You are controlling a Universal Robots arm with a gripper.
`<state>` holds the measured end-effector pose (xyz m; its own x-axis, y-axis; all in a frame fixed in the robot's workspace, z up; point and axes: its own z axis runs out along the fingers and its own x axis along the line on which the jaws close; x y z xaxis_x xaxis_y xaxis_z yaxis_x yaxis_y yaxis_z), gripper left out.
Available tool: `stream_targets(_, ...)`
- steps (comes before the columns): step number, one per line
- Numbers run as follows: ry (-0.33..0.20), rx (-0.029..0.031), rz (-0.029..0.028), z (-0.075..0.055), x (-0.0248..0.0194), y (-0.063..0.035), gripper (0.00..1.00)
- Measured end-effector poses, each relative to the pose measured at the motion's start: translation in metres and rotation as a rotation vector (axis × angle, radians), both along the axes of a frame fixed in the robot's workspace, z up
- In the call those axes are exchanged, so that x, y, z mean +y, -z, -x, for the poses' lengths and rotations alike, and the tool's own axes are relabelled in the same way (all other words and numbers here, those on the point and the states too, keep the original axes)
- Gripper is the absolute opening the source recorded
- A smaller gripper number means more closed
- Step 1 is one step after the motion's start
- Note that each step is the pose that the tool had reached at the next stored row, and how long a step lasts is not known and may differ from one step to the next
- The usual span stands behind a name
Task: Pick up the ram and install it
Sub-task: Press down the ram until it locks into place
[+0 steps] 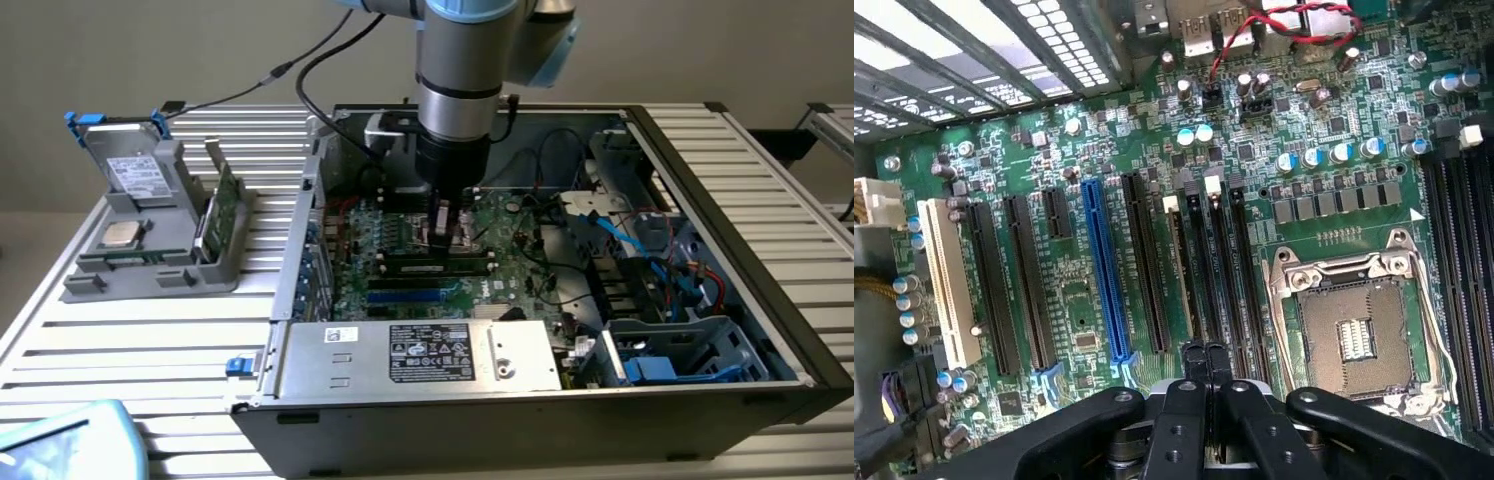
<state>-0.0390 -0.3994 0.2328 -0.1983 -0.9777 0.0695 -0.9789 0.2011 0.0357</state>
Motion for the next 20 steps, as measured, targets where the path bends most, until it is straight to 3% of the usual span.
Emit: stream_targets(20,0.265,-0.0001,0.0026,0.0,0.0,-0.0022,0.11)
